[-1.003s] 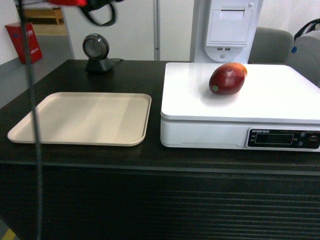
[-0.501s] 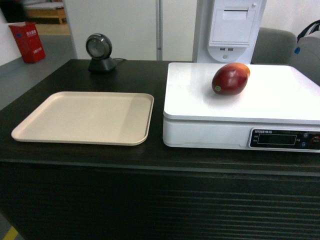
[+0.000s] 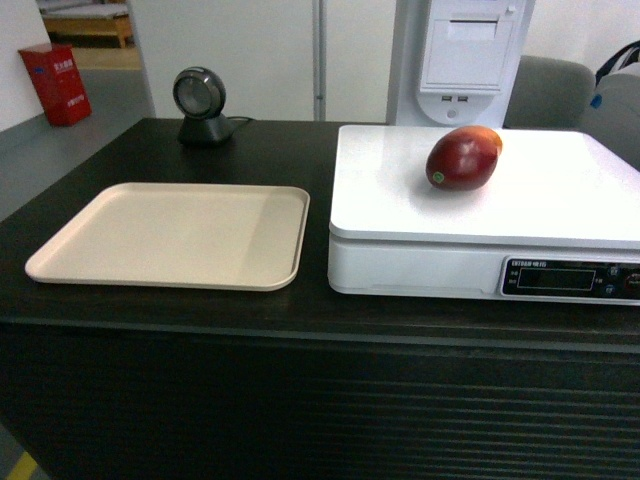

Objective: Place dark red mango on scale at checkout

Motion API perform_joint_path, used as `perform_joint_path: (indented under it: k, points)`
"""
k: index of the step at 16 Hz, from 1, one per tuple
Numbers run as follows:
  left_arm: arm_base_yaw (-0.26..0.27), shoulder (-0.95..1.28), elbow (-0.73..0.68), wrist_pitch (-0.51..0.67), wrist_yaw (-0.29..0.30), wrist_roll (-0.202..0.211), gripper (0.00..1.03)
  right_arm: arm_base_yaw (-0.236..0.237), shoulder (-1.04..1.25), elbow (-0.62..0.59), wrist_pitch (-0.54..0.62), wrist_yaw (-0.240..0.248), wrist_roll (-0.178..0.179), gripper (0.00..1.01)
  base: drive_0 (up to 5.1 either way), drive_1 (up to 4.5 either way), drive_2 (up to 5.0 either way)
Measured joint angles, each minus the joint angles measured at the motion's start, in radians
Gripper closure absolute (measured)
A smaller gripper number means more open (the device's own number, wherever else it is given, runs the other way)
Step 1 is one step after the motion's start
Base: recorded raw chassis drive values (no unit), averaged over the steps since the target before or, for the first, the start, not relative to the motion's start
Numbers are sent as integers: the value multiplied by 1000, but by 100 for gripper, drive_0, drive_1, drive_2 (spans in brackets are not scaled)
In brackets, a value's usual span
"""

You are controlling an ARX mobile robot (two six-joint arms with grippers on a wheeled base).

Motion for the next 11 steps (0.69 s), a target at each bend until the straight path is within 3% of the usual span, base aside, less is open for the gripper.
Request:
perform_joint_path:
  k: [1,2,3,11]
  points:
    - [11,-46,-42,2,1,0,101,0,0,0,0,0,0,3,0,0,0]
    - [50,-89,-86,-3,58,1,101,0,0,0,0,0,0,3,0,0,0]
    - [62,-128,-122,-13,61,0,101,0,0,0,0,0,0,3,0,0,0]
    - [64,-475,-335,-170,64,0,101,0,0,0,0,0,0,3,0,0,0]
